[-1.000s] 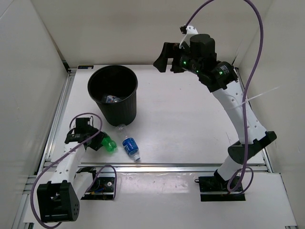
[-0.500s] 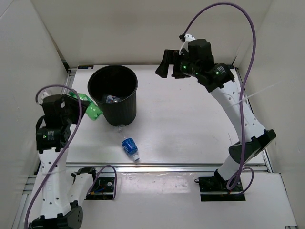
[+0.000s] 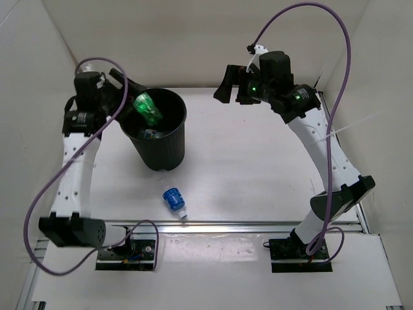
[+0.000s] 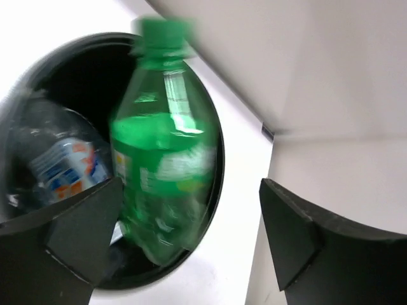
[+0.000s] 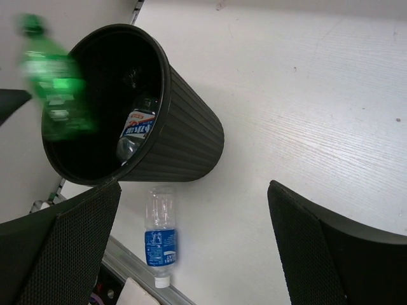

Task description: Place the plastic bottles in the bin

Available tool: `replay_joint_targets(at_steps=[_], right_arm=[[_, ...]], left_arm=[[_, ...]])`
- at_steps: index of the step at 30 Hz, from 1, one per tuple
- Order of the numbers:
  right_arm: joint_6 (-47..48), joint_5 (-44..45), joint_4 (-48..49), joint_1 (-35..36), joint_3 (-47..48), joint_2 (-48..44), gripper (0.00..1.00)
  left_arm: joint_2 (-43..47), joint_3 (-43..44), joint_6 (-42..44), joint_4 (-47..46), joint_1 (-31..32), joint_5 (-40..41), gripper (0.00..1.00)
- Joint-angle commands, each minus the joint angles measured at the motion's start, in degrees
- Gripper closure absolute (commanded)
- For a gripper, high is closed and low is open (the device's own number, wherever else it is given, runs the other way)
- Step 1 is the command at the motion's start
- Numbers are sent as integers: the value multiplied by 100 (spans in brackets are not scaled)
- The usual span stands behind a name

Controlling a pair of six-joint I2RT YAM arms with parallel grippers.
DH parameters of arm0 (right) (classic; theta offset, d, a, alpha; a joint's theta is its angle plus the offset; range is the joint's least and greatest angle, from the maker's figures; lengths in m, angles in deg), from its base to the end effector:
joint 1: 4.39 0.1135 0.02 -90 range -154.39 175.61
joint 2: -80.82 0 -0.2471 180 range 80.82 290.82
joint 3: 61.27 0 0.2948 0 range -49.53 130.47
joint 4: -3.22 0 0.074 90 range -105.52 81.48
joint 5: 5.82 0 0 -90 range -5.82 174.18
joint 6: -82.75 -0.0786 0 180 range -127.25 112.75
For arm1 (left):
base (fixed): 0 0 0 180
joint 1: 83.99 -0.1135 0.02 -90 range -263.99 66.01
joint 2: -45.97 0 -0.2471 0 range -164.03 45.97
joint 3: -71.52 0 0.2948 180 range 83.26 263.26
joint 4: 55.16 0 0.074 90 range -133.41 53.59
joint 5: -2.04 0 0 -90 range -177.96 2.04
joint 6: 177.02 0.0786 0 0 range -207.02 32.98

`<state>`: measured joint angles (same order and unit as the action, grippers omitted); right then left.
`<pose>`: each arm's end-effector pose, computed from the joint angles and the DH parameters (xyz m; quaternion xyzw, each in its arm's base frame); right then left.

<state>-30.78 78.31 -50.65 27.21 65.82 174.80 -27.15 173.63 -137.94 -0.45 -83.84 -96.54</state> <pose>0.3590 0.2303 0.4671 -0.0868 0.8178 0.2999 0.4835 0.3428 -0.0126 0.4270 -0.3260 0.7799 -0.2858 0.4514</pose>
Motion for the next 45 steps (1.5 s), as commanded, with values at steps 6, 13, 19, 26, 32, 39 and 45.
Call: replay_joint_targets(at_steps=[6, 13, 19, 26, 32, 39, 45], right_arm=[[156, 42, 21, -372, -319, -696, 0], [147, -116, 135, -637, -1128, -1082, 0], [94, -274, 135, -751, -1348, -1188, 0], [94, -327, 30, -751, -1348, -1241, 0], [147, -327, -23, -856, -1401, -1347, 0], [200, -327, -76, -1032, -1576, -1522, 0], [200, -327, -128, -1199, -1753, -1706, 0]], left_arm=[[1565, -1462, 511, -653, 1057, 927, 0], [3242, -4200, 876, -736, 1243, -152, 0], [3393, -5248, 371, -736, 1584, 146, 0], [2392, -5512, 477, -851, 2034, 541, 0], [831, -5267, 477, -1106, 2516, 665, 0], [-211, -5187, 425, -1106, 2649, 270, 14], [1261, -4069, 144, 306, 2649, 775, 49]])
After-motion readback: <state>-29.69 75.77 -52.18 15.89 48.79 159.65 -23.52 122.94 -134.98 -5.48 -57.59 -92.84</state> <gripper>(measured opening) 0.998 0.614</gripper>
